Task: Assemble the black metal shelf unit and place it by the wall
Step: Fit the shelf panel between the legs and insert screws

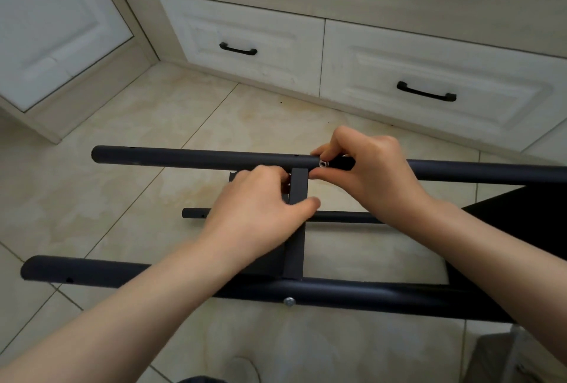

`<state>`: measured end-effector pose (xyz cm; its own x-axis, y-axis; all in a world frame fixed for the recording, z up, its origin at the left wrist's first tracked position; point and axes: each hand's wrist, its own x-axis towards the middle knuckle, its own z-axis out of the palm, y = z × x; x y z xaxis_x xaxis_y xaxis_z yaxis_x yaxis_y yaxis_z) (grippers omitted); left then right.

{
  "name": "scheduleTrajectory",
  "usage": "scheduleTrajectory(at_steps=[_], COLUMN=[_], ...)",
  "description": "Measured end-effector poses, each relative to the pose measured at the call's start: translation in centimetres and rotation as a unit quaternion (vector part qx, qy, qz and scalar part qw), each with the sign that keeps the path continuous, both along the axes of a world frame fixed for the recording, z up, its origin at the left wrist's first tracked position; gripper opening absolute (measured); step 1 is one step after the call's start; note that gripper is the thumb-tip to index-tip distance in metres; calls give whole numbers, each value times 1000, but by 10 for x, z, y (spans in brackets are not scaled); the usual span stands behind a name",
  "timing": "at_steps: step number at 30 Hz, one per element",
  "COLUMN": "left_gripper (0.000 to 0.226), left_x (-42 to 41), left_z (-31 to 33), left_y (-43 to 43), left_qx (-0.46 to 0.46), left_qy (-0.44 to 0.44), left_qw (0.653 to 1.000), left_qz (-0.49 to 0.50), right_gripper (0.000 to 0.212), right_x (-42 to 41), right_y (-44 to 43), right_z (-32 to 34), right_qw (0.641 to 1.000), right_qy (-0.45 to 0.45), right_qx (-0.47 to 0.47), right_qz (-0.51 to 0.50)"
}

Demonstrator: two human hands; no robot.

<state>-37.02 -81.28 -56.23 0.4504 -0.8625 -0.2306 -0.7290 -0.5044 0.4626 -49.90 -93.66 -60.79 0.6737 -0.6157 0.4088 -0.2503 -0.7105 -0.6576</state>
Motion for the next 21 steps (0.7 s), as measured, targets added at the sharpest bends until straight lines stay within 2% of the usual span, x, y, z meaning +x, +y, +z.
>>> scheduleTrajectory(at_steps=[3,8,18,21], left_gripper=[38,40,41,45], left_x=[-10,-17,-19,-13], left_z=[-2,-1,-8,-13], left_y=[-9,-10,-12,-11], left_qx=[11,-8,-24,-38], left_qy=[-85,-152,-184,-146], left_qw=[996,988,982,989], left_qz=[30,35,35,9], right_gripper=[30,26,33,30], right_x=[-1,-5,-10,-11], right_y=[2,4,4,0], right_z=[3,6,9,8], right_qw=[1000,999,999,999], right_qy=[0,-8,-13,-11], right_qx=[8,24,45,52], right_qz=[4,19,13,7])
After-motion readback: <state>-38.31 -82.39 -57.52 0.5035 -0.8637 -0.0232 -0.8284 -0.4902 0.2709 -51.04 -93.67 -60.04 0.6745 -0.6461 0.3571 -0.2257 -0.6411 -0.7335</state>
